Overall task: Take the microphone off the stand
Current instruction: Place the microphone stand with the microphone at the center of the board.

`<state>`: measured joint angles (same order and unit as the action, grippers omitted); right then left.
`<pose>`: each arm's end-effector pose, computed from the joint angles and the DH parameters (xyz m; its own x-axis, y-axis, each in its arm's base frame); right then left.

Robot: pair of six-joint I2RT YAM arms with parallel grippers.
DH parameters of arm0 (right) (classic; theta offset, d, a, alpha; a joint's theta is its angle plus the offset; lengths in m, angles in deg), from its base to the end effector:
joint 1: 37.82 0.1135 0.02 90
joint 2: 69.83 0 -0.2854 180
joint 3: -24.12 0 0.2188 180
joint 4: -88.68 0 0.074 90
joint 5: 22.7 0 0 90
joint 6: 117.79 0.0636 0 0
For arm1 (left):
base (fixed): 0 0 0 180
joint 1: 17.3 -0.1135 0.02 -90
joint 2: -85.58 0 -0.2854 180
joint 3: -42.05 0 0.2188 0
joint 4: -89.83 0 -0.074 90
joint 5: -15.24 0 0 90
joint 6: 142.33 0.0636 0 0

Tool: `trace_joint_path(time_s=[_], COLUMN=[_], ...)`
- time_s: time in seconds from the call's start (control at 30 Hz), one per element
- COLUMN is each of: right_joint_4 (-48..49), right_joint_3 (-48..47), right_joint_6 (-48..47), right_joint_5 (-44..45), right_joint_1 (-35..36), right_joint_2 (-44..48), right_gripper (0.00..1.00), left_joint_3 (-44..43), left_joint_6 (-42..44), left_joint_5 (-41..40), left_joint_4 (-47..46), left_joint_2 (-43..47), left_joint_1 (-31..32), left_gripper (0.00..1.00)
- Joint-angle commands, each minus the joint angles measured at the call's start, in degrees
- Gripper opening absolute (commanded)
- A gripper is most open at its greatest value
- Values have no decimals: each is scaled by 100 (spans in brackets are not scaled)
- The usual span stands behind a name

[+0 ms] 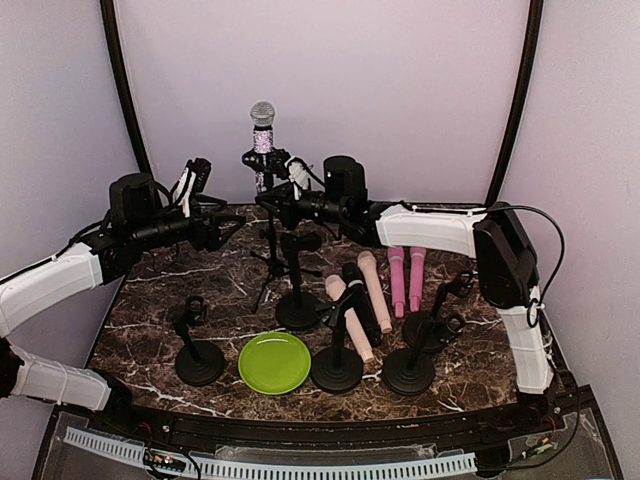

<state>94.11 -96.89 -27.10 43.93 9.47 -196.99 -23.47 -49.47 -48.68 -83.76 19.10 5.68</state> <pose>0.3493 0.4156 0.3158 -0.0199 -0.0052 -0.9998 -0.9434 0.3313 0.0170 0.2238 -0.1253 0.3547 -0.0804 0.0828 -0.9933 0.7570 0.6534 -0.0068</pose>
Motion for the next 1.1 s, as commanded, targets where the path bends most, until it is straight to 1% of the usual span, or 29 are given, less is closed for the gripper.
trace_joint_path(time_s=[0.0, 0.1, 0.23, 0.37, 0.4, 0.47, 0.6, 0.67, 0.87, 0.93, 1.07], right_joint_4=[883, 807, 732, 757, 757, 757, 796, 826, 989, 1085, 1454], right_joint_3=[-111, -60, 32, 192, 218, 285, 443, 562, 1031, 1263, 1848], right_joint_6=[-69, -69, -69, -69, -69, -69, -69, -69, -69, 68, 212], right_joint_5=[-41, -85, -65, -49, -45, -22, 18, 65, 184, 213, 237], right_joint_1=[-35, -33, -35, -35, -35, -38, -44, -44, -60, -74, -128], right_joint_2=[72, 81, 103, 185, 212, 254, 382, 467, 895, 1074, 1503], right_gripper=[0, 1, 7, 19, 23, 34, 45, 54, 67, 72, 78], left_joint_3=[-1, -5, -5, 8, 10, 10, 32, 42, 61, 50, 71], left_joint_6=[93, 84, 91, 86, 84, 84, 95, 107, 184, 289, 559], left_joint_5=[49, 71, 88, 117, 121, 161, 205, 213, 168, 125, 126], left_joint_4=[-78, -84, -85, -94, -96, -103, -120, -130, -124, -90, -88], left_joint_2=[74, 61, 55, 58, 57, 60, 85, 90, 17, -41, -205], left_joint_1=[-31, -31, -31, -31, -31, -31, -31, -30, -31, -31, -38], left_gripper=[80, 80, 80, 80, 80, 80, 80, 80, 80, 80, 77])
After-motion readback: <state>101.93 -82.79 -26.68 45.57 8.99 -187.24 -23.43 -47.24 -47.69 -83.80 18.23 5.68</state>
